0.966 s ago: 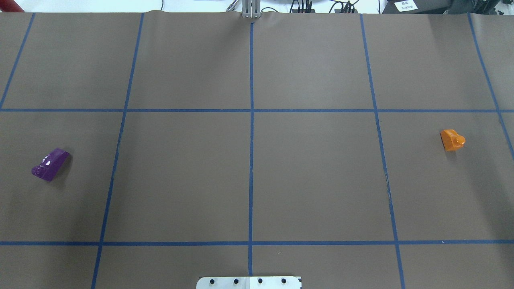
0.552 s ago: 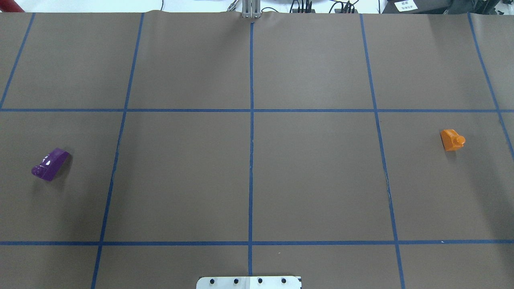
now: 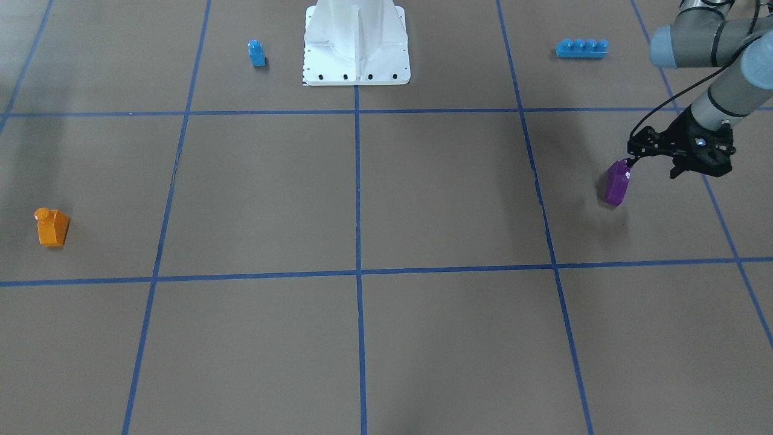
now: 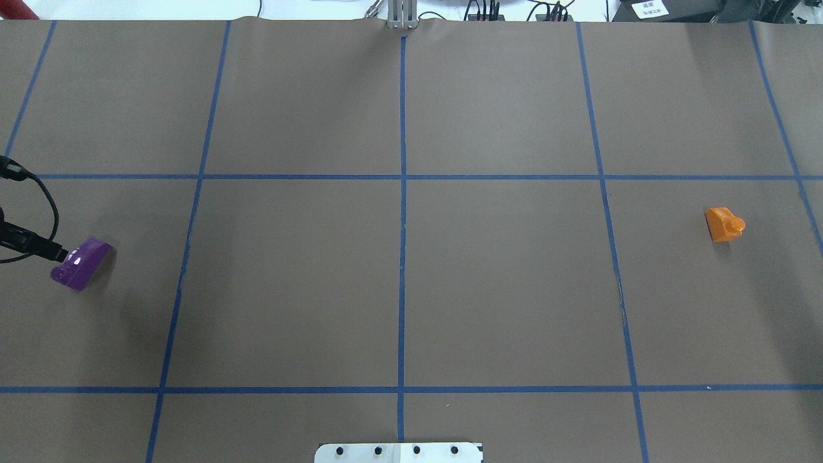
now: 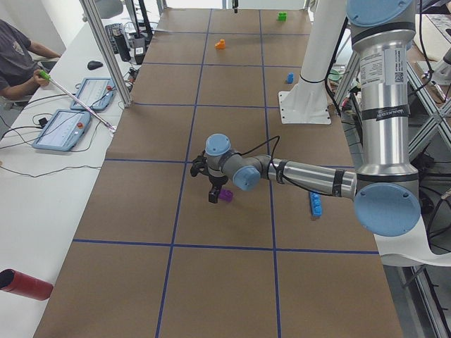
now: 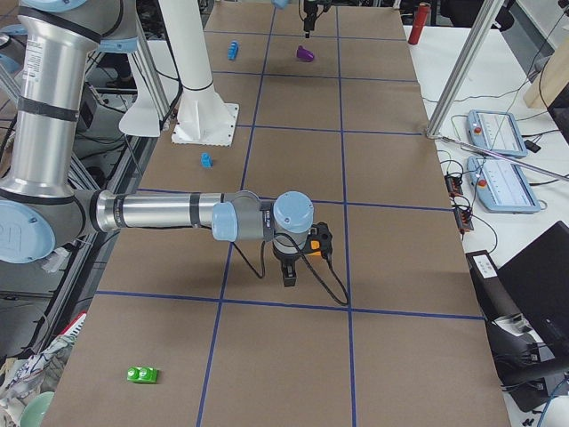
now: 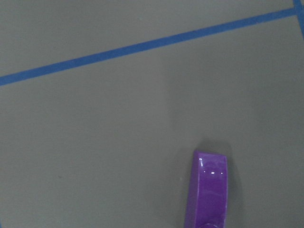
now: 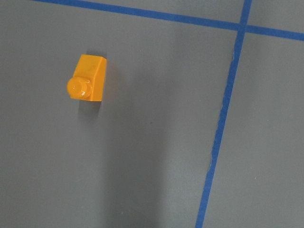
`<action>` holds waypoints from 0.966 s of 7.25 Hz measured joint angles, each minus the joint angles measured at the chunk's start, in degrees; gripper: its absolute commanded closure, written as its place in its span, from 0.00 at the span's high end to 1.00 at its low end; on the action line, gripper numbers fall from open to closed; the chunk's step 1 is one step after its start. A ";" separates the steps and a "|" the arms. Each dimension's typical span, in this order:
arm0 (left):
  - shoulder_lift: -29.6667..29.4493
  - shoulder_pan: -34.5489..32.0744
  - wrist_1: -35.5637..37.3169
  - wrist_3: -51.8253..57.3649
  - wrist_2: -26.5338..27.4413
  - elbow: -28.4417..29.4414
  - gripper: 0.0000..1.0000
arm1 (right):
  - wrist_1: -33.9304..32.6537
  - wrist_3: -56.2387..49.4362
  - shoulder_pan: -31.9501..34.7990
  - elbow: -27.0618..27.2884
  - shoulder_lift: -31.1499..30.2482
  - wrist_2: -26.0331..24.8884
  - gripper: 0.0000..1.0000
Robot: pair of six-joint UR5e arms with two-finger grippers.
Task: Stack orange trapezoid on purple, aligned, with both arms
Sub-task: 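Lower the left gripper onto the purple trapezoid block and grasp it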
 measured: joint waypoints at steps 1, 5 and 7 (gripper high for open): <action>-0.04 2.32 -0.06 -0.22 1.46 0.34 0.99 | 0.00 0.01 0.01 -0.03 0.00 0.02 1.00; -0.59 5.74 -0.14 -0.28 2.25 2.83 0.12 | -0.08 0.09 -0.01 -0.23 0.00 0.03 1.00; -0.71 5.94 -0.15 -0.41 2.02 2.85 0.00 | -0.09 0.20 -0.02 -0.27 0.00 0.03 1.00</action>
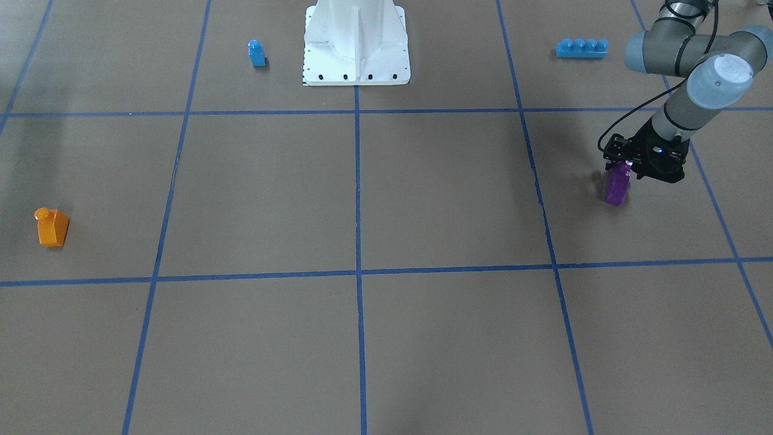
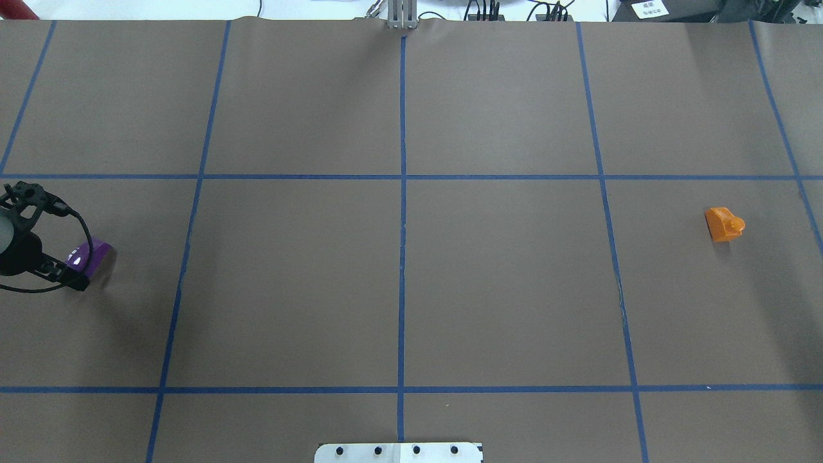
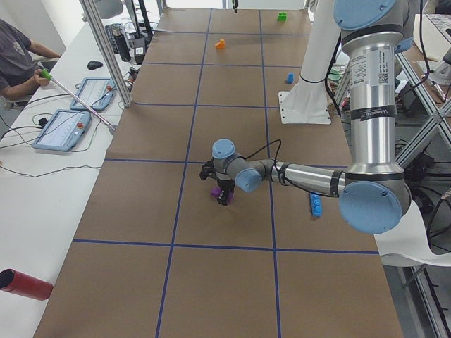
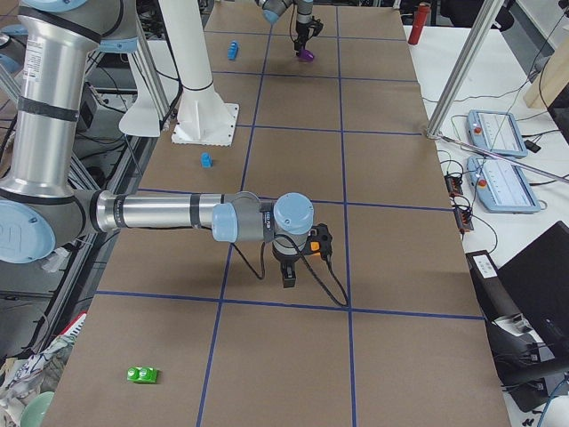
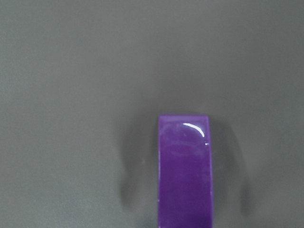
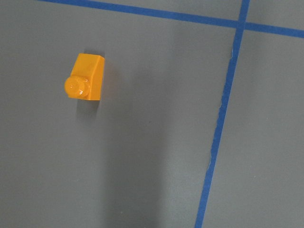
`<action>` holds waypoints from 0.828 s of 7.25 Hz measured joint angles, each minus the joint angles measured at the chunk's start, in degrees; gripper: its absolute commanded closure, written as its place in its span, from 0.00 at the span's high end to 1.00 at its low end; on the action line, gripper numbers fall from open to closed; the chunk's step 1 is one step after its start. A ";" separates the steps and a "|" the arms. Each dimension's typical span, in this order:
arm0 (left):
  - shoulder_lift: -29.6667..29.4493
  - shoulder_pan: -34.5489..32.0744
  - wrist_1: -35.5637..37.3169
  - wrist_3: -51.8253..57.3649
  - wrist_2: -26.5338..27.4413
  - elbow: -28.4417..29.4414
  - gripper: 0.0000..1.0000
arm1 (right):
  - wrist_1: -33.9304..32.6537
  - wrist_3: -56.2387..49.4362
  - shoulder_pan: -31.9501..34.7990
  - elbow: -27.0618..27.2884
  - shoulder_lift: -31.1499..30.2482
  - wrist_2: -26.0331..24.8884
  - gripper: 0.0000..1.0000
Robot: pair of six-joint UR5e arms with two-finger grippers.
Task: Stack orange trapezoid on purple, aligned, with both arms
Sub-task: 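Lower the left gripper onto the purple trapezoid block and grasp it, then carry the purple block with the left gripper to the grid center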
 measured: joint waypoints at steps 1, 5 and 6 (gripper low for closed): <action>-0.44 0.03 -0.01 -0.71 -0.20 -0.18 0.00 | 0.00 0.05 0.00 0.00 0.00 0.00 1.00; -7.23 0.76 0.61 -15.15 -0.47 -3.55 0.00 | 0.00 0.07 0.00 0.04 0.00 0.09 1.00; -9.94 2.72 0.70 -19.95 -0.49 -4.27 0.00 | 0.00 0.01 0.00 0.09 0.00 0.09 1.00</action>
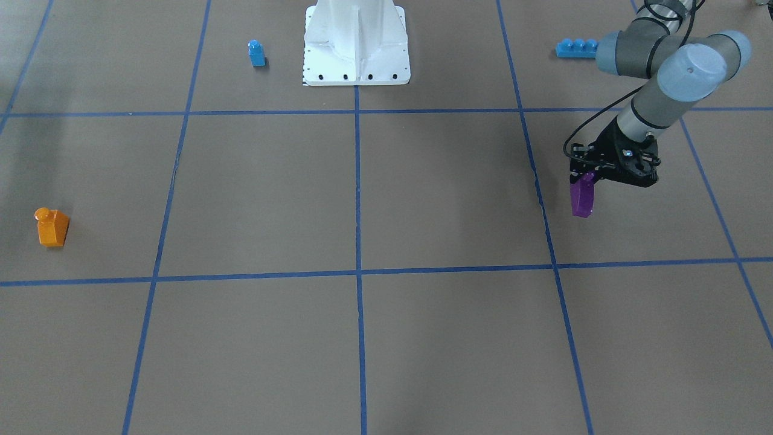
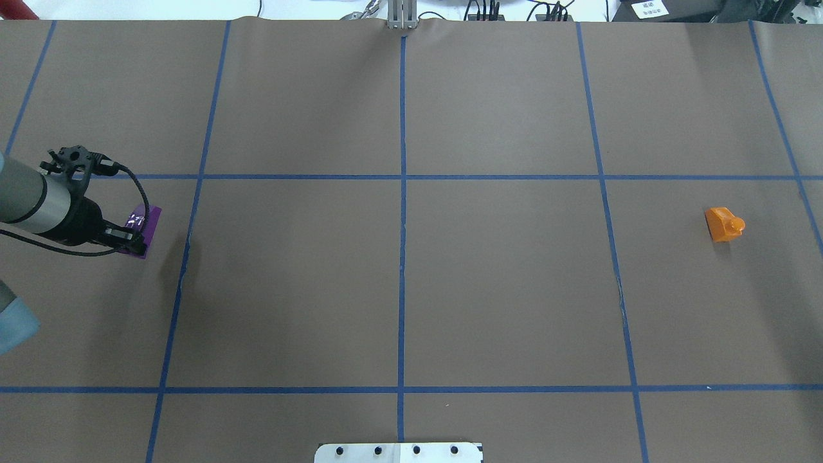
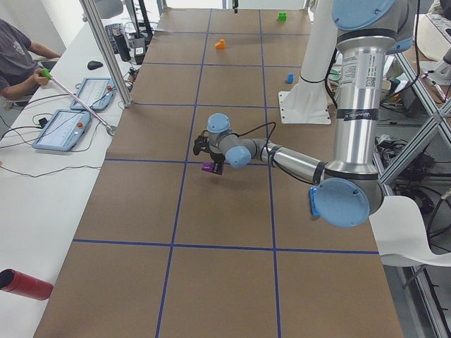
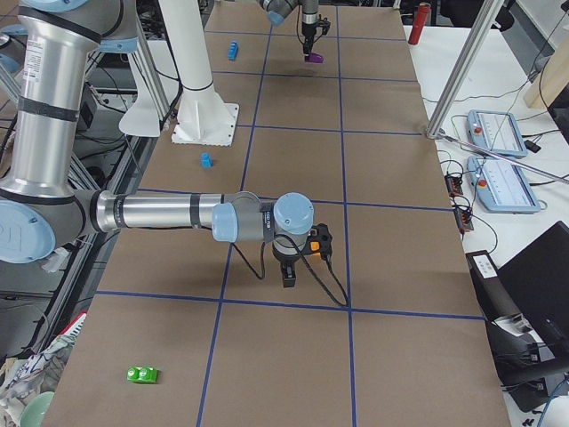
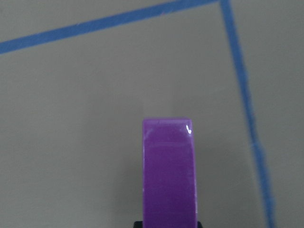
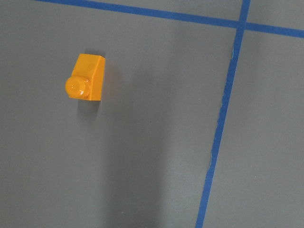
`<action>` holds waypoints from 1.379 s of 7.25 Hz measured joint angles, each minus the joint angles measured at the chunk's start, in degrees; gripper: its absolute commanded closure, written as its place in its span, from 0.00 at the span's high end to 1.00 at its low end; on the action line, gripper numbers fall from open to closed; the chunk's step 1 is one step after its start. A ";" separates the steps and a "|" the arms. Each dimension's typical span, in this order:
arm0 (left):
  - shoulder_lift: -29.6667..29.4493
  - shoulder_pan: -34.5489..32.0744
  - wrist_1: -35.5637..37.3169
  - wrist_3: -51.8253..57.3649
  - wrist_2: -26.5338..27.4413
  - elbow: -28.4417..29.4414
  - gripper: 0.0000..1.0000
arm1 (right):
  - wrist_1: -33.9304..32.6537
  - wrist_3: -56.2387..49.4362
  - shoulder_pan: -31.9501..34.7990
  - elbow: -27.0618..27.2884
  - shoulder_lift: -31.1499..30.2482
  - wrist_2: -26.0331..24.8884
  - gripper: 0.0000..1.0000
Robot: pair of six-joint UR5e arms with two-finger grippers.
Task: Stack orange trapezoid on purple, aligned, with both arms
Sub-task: 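Carry the purple block with the left gripper to the grid center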
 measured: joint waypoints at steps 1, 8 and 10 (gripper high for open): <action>-4.19 3.54 0.72 -6.20 0.18 -0.17 0.00 | 0.02 -0.12 0.00 0.07 0.00 -0.02 1.00; -42.76 20.62 20.68 -22.74 13.41 18.09 0.00 | 0.09 -0.53 -0.02 -0.01 0.09 -0.17 1.00; -45.26 21.02 20.87 -23.43 13.94 21.14 0.00 | 0.09 -0.46 -0.07 -0.01 0.04 -0.17 1.00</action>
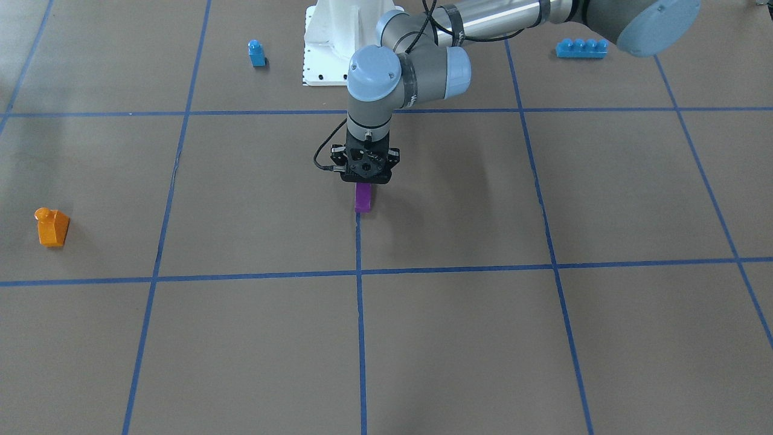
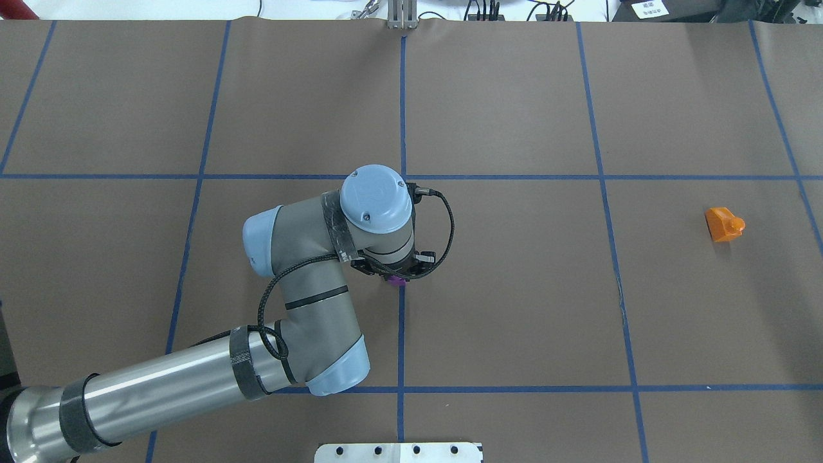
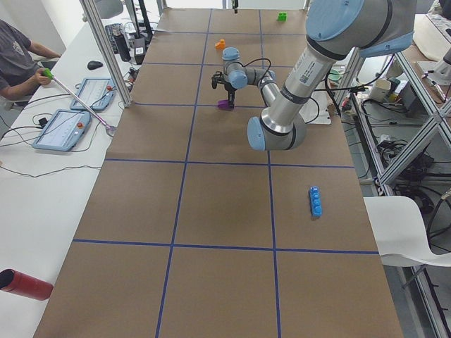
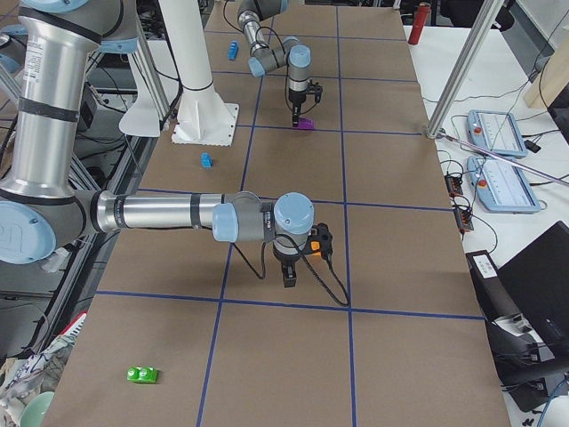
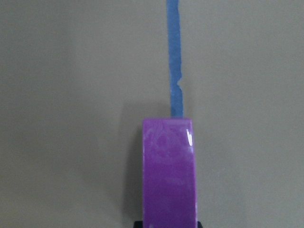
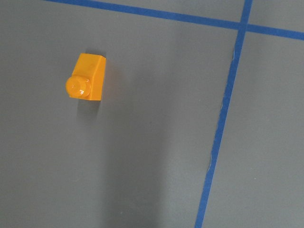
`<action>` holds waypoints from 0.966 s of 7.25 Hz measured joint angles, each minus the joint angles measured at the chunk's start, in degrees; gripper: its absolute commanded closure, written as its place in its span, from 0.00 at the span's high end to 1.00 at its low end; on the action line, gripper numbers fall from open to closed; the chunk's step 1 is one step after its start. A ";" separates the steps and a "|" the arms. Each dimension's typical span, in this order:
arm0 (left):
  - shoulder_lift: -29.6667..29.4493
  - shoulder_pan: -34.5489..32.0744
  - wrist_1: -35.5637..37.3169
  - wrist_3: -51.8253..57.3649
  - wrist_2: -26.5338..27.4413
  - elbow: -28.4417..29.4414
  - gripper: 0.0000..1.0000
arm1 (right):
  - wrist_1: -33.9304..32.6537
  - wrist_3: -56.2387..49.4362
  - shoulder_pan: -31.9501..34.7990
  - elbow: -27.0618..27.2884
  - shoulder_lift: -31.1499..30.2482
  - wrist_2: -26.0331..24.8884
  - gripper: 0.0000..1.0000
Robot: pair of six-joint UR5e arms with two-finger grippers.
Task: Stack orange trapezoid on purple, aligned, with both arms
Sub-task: 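Carry the purple block with the left gripper to the grid center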
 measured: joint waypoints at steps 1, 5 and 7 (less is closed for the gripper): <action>-0.56 0.09 0.02 -0.52 0.04 0.52 0.08 | 0.00 0.01 -0.01 0.00 -0.01 0.00 1.00; -0.83 0.19 0.03 -0.94 0.71 1.08 0.99 | -0.04 0.01 -0.05 -0.07 0.05 -0.04 1.00; -0.88 -0.35 0.52 -0.99 0.78 -0.07 0.99 | -0.01 0.39 -1.55 0.01 0.32 0.07 0.99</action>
